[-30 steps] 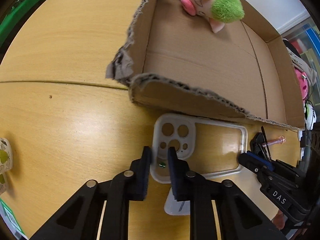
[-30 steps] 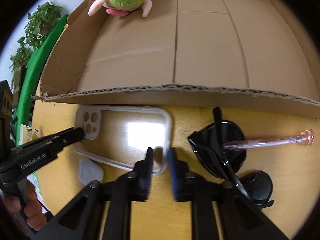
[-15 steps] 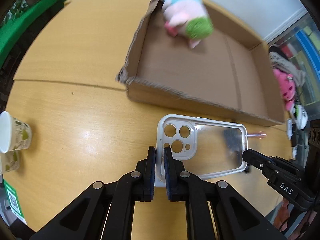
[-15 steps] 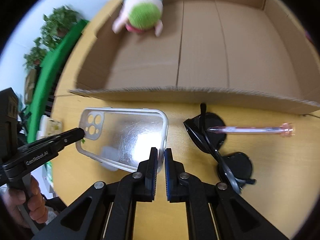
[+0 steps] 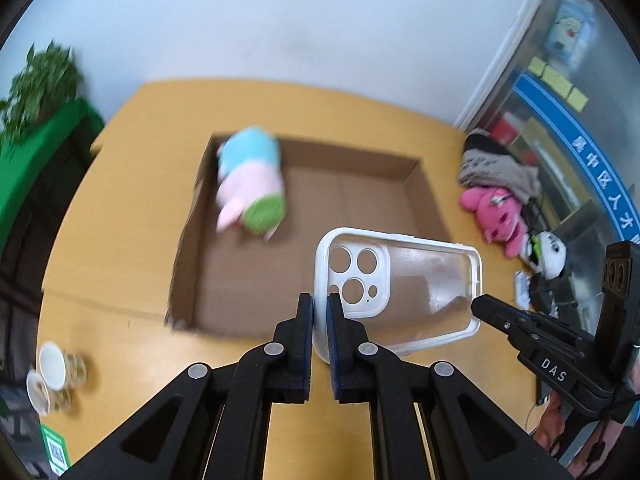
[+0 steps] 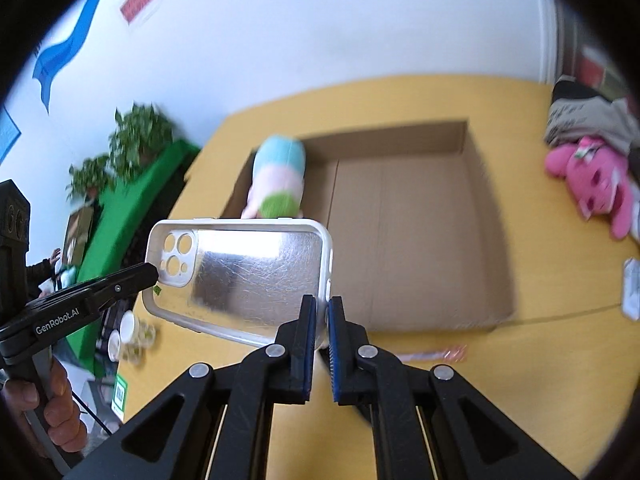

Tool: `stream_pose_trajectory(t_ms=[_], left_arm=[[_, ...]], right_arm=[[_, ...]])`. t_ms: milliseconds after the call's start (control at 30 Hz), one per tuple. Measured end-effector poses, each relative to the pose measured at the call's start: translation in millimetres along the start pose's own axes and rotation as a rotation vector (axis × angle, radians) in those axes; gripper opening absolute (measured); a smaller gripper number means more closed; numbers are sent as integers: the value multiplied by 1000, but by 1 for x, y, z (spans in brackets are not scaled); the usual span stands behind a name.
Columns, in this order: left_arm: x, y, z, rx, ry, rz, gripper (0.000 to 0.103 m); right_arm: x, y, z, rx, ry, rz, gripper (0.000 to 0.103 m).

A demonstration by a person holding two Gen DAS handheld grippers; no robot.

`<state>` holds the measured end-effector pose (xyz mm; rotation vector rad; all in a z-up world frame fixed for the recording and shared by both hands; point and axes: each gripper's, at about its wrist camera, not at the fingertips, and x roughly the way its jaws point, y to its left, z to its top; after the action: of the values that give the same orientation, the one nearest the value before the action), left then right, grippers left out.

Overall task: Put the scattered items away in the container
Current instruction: 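Carry the phone case with the right gripper over the box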

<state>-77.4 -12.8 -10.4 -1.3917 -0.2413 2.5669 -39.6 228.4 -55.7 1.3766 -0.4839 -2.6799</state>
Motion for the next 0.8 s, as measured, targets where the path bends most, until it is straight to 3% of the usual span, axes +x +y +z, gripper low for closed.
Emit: stream_pose_trajectory(t_ms=[400,567,800], left_arm=[[-13,-49,72,82,-109,-49,6],[-5,-49,99,75,-116,-64,6],[27,-43,133,68,-110,-70,6]], right_arm=[[-49,-27,63,9,-144,-37,5],[-46,-32,93,2,-162,-49,5],[-12,-37,127,-8,-120,-61,5]])
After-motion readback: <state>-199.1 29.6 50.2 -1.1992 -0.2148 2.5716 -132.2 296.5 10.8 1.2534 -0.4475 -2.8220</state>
